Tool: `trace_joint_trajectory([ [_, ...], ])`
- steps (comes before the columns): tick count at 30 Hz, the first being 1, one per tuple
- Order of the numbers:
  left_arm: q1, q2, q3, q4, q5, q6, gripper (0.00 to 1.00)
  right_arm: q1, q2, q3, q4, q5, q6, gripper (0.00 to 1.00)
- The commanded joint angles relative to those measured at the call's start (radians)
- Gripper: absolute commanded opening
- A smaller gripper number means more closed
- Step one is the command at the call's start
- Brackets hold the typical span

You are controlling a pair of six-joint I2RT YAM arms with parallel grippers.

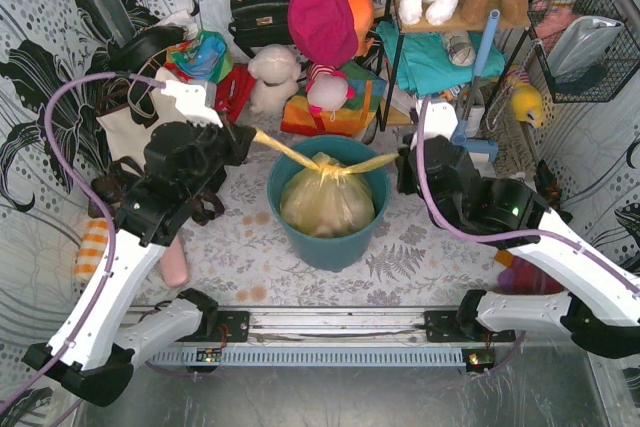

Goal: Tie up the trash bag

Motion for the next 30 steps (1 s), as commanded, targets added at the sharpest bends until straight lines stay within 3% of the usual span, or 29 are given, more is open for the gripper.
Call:
trace_joint_trajectory([
  [1, 0.007, 0.04, 0.147, 0.225, 0.201, 0.002, 0.0, -0.005, 0.094, 0.153, 0.246, -0.047, -0.234, 0.0],
  [10, 0.007, 0.19, 0.328, 0.603, 0.578, -0.246, 0.0, -0.005, 0.28, 0.454, 0.544, -0.37, -0.43, 0.0],
  [15, 0.004, 0.22, 0.324, 0.703, 0.68, -0.335, 0.0, -0.005, 0.305, 0.481, 0.609, -0.518, -0.43, 0.0],
  [19, 0.003, 0.206, 0.25, 0.688, 0.651, -0.336, 0.0, -0.004, 0.275, 0.398, 0.623, -0.506, -0.413, 0.0],
  [26, 0.003, 0.106, 0.013, 0.702, 0.606, -0.348, 0.0, -0.004, 0.162, 0.041, 0.714, -0.45, -0.329, 0.0],
  [30, 0.003, 0.08, -0.075, 0.694, 0.553, -0.35, 0.0, -0.005, 0.162, -0.004, 0.697, -0.435, -0.321, 0.0],
])
